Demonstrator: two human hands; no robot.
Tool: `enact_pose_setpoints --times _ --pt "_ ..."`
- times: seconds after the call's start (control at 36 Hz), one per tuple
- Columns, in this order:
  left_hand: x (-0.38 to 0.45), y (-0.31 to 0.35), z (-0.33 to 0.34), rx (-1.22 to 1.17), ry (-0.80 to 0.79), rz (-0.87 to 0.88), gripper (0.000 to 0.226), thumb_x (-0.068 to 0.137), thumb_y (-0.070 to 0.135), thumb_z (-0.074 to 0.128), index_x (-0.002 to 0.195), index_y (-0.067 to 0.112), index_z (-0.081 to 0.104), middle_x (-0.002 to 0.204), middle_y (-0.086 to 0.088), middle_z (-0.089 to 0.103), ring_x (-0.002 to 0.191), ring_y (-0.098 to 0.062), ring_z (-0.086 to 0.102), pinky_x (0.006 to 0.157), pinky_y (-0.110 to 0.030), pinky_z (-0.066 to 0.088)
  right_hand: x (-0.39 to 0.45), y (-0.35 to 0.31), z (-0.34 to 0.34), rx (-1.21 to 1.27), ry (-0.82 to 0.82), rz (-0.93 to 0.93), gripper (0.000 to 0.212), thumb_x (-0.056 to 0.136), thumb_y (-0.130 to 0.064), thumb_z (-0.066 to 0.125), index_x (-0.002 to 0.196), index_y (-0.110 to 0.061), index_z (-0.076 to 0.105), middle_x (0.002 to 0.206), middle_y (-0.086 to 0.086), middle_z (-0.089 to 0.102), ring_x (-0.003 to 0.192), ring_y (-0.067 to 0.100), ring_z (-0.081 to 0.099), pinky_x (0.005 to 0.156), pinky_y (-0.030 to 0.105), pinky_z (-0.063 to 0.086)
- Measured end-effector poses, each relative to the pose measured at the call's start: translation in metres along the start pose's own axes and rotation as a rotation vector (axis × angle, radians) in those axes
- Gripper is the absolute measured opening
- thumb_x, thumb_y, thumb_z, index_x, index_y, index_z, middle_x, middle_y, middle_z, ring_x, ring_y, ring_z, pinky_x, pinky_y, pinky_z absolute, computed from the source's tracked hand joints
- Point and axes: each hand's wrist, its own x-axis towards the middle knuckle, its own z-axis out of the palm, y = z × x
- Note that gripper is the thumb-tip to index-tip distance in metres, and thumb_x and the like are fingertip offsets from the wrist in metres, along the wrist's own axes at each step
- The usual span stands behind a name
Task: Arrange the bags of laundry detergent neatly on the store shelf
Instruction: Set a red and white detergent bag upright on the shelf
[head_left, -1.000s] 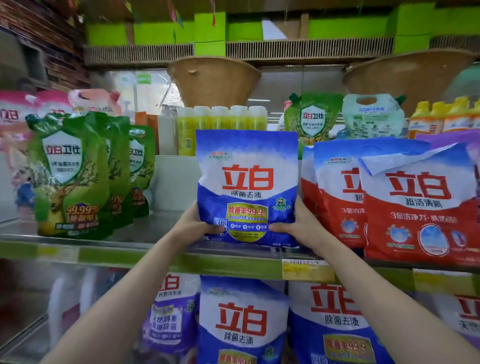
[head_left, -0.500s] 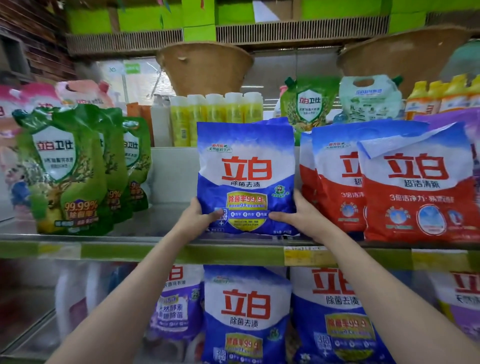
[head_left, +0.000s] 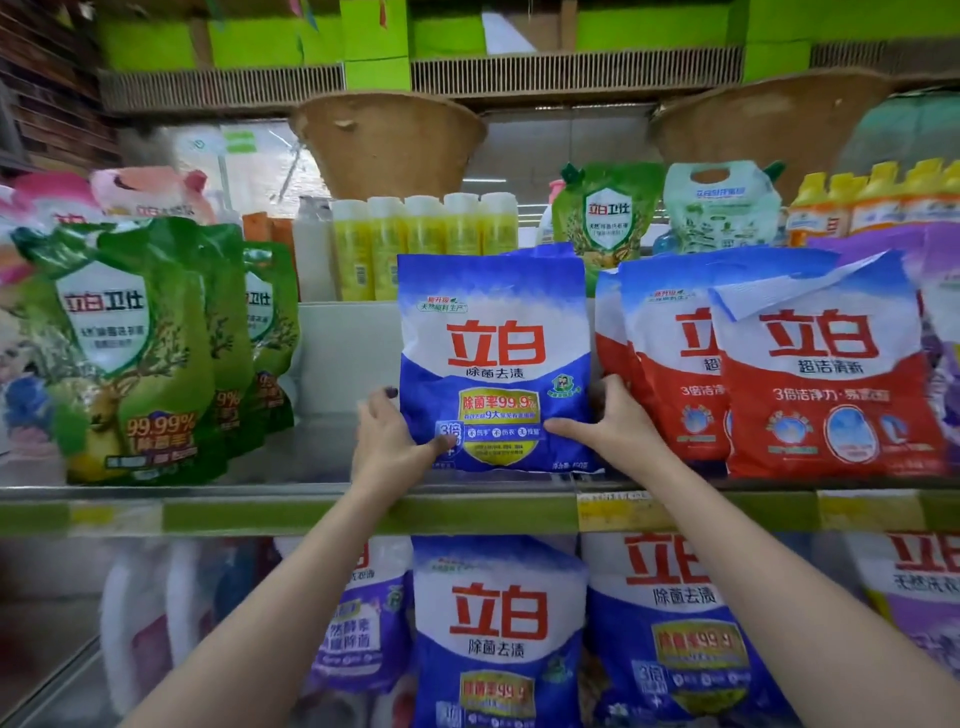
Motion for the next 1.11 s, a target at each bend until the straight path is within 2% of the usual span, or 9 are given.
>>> enact_pose_setpoints --times 0.11,0.22,0.5,0.61,0.67,0.78,0.92,1.03,1.11 --pt "-0.016 0.013 0.011 0.456 0.209 0.171 0.05 0.083 0.03 0.067 0.116 0.007 0.038 0.118 -0.011 0.044 0.108 -0.025 0.047 0.088 -0.034 0.041 -0.009 -0.007 0.006 -0.162 0.139 -0.039 0.062 0.067 -0.039 0.081 0.098 -0.011 0.035 0.101 0.002 0.047 0.091 0.017 0.049 0.073 0.03 0.04" --pt "-0.03 0.033 0.024 0.758 0.101 0.354 0.035 0.088 0.017 0.055 0.119 0.011 0.042 0.123 -0.011 0.045 0.111 -0.026 0.047 0.094 -0.035 0.038 -0.02 -0.011 -0.004 -0.165 0.013 0.045 0.041 0.076 -0.029 0.076 0.095 -0.011 0.045 0.095 0.001 0.052 0.087 0.017 0.05 0.072 0.028 0.037" --pt "-0.066 0.143 0.114 0.496 -0.102 0.638 0.027 0.094 0.032 0.045 0.107 0.01 0.053 0.112 -0.009 0.054 0.108 -0.03 0.053 0.092 -0.04 0.04 -0.035 0.032 -0.147 -0.26 0.242 -0.081 0.011 0.087 -0.018 0.06 0.083 -0.008 0.061 0.084 0.011 0.068 0.083 0.028 0.065 0.078 0.037 0.048" --pt "-0.074 0.189 0.177 0.252 -0.295 0.451 0.052 0.089 0.049 0.053 0.117 0.005 0.052 0.12 -0.012 0.055 0.114 -0.029 0.053 0.097 -0.041 0.043 -0.033 0.07 -0.211 -0.33 0.441 -0.034 0.019 0.086 -0.014 0.061 0.099 -0.001 0.06 0.102 0.018 0.065 0.093 0.026 0.058 0.08 0.032 0.042" --pt "-0.077 0.206 0.198 0.038 -0.369 0.28 0.066 0.077 0.048 0.069 0.122 0.004 0.051 0.124 -0.011 0.056 0.117 -0.027 0.054 0.099 -0.035 0.045 -0.025 0.094 -0.243 -0.372 0.462 0.054 0.046 0.082 -0.025 0.068 0.116 0.002 0.054 0.119 0.021 0.057 0.111 0.031 0.053 0.093 0.037 0.042" --pt "-0.078 0.218 0.21 0.001 -0.323 0.065 0.078 0.066 0.042 0.081 0.125 0.006 0.045 0.126 -0.009 0.051 0.12 -0.025 0.05 0.098 -0.031 0.042 -0.011 0.137 -0.272 -0.237 0.055 0.259 0.113 0.061 -0.052 0.081 0.146 -0.006 0.023 0.138 0.007 0.049 0.131 0.027 0.045 0.109 0.04 0.036" --pt "-0.073 0.201 0.2 -0.013 -0.261 0.058 0.052 0.075 0.03 0.075 0.12 0.013 0.056 0.124 -0.006 0.061 0.112 -0.026 0.057 0.097 -0.036 0.047 -0.013 0.141 -0.259 -0.019 -0.189 0.189 0.042 0.065 -0.009 0.083 0.097 -0.021 0.06 0.107 -0.002 0.067 0.1 0.016 0.062 0.101 0.038 0.046" --pt "-0.075 0.181 0.182 0.007 -0.108 0.03 0.037 0.08 0.015 0.068 0.115 0.01 0.058 0.118 -0.009 0.064 0.109 -0.029 0.059 0.093 -0.037 0.049 -0.002 0.142 -0.232 -0.009 -0.16 0.071 0.089 0.038 -0.051 0.088 0.114 -0.025 0.052 0.116 -0.001 0.066 0.109 0.02 0.062 0.101 0.045 0.045" --pt "-0.075 0.17 0.167 -0.047 -0.059 0.029 0.034 0.082 0.01 0.066 0.115 0.01 0.059 0.118 -0.009 0.065 0.109 -0.026 0.06 0.09 -0.03 0.047 -0.011 0.125 -0.214 -0.018 -0.165 0.023 0.085 0.062 -0.038 0.084 0.13 -0.018 0.038 0.125 -0.001 0.058 0.116 0.016 0.054 0.105 0.033 0.038"
